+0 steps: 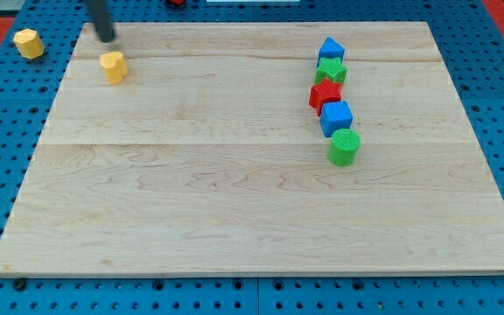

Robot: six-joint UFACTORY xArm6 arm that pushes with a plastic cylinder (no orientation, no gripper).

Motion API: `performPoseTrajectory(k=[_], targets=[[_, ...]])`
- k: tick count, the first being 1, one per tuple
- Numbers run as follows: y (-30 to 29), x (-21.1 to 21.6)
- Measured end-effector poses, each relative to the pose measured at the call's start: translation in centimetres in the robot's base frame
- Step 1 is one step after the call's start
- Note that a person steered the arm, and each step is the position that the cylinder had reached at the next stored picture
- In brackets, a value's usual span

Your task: Move the blue cube to the right center of the board

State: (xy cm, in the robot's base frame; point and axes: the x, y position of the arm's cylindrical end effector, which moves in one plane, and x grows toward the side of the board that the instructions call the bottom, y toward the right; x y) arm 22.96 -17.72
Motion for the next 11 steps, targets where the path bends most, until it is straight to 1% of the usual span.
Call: performPoseTrajectory(k=[1, 2, 3, 4, 5, 6, 7, 8, 9, 11], targets=[[10.4, 2.1], [13.1, 7.1], [12.9, 12.4], [4.6, 13.6], [-0.1, 11.3], [-1.6, 11.0], [2.2, 11.4], [8.8, 16.1], [10.6, 20.0], [13.6, 22.1]])
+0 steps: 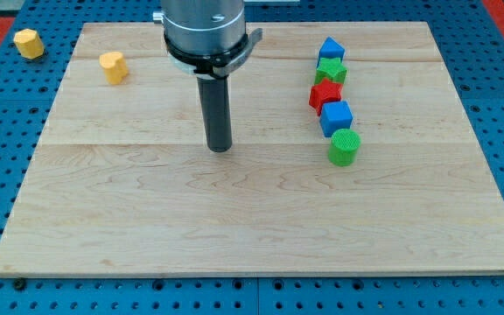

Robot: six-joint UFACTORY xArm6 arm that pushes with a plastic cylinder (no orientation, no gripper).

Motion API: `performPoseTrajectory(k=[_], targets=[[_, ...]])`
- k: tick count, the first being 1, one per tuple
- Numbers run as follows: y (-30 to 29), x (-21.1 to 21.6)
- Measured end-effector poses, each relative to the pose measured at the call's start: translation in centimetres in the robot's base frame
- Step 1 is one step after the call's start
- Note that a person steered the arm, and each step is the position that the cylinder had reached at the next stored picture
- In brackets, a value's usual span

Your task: Move the blue cube to the right center of the board

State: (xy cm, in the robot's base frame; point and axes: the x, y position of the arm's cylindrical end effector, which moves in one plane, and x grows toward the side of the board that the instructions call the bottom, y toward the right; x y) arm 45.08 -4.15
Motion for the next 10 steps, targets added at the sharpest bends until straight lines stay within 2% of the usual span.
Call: performPoseTrajectory(k=[2, 3, 4, 5, 6, 7, 9, 10], targets=[[2.7, 1.5], [2.5, -0.8], [5.6, -5.1], [11.8, -4.2], [20.6, -4.2], [24.2, -3.8], [26.7, -0.7], [27.8, -2.4]])
